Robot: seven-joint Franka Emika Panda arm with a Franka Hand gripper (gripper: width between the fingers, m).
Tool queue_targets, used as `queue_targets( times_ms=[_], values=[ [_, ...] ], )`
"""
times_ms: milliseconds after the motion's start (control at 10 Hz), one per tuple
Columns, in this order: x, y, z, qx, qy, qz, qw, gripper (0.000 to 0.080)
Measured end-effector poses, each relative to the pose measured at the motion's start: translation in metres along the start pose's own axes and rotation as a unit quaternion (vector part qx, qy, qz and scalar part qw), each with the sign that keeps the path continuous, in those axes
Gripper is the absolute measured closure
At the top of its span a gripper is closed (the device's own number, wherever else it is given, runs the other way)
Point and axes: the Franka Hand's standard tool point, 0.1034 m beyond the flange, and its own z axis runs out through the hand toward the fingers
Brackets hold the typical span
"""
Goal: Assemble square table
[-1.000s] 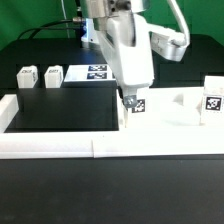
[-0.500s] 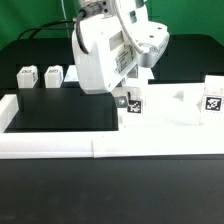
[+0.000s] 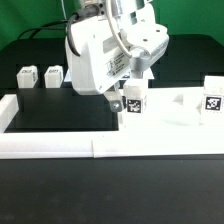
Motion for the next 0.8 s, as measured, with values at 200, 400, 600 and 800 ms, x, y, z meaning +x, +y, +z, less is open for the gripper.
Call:
queue_targets(
  times_ms=[200, 400, 600, 800],
  values=[
    [-0.001, 0.0, -0.001, 0.001, -0.001, -0.001, 1.0, 0.0176],
    [-0.015, 0.007, -0.024, 0.007, -0.014, -0.009, 1.0, 0.0152],
    [-0.016, 0.01, -0.032, 0.003, -0.018, -0.016, 1.0, 0.015],
    [-0.015, 0.011, -0.03, 0.003, -0.017, -0.016, 1.0, 0.015]
  ],
)
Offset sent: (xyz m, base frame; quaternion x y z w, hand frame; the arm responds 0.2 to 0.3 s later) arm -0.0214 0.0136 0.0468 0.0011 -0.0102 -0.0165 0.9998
